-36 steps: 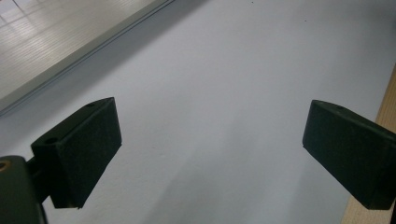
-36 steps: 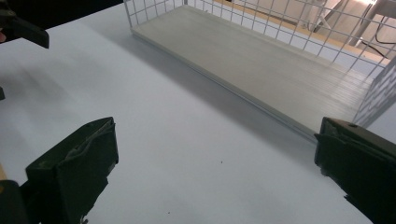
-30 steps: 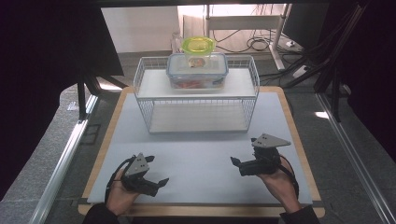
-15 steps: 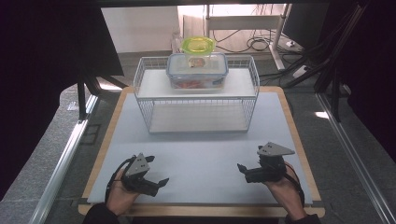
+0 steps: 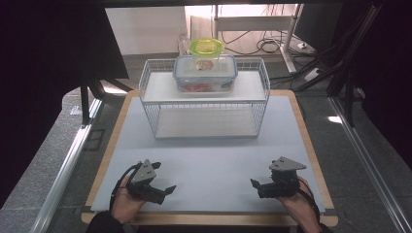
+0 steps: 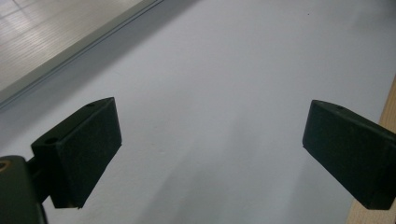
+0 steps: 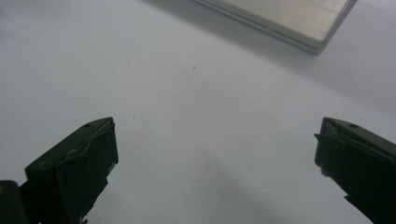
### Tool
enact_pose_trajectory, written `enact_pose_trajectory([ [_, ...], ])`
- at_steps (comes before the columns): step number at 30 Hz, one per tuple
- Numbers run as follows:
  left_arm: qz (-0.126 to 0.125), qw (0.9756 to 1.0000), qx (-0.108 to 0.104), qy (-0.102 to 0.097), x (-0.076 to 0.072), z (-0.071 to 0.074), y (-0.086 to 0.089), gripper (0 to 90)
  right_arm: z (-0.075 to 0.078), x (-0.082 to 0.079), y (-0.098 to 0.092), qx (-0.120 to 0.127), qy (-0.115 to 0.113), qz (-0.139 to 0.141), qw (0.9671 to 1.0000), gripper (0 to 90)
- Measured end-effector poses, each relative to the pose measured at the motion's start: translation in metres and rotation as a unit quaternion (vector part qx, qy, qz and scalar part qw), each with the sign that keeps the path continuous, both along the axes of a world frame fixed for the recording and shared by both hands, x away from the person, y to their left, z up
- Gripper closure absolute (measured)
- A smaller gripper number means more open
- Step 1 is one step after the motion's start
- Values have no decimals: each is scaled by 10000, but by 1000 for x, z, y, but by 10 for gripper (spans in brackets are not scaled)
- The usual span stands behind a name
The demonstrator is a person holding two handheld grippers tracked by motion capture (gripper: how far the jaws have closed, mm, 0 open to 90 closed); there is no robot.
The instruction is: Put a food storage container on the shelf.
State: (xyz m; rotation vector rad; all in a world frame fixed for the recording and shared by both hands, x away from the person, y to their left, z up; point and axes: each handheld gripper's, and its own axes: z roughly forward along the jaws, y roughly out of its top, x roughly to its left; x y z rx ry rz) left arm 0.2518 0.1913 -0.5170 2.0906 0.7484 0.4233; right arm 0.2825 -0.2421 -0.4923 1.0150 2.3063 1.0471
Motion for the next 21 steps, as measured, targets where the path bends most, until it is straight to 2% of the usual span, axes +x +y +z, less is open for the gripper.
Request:
enact_pose_trajectory([
  [5, -28, 10000, 8, -4, 0, -1, -1, 43, -7, -2, -3, -40, 115, -41, 9999, 0],
  [18, -48, 10000, 61, 51, 1, -3, -3, 40, -21, -5, -13, -379, 396, -132, 9984, 0],
  [21, -41, 10000, 46, 32, 1, -3, -2, 40, -22, -5, -13, -381, 420, -135, 9983, 0],
])
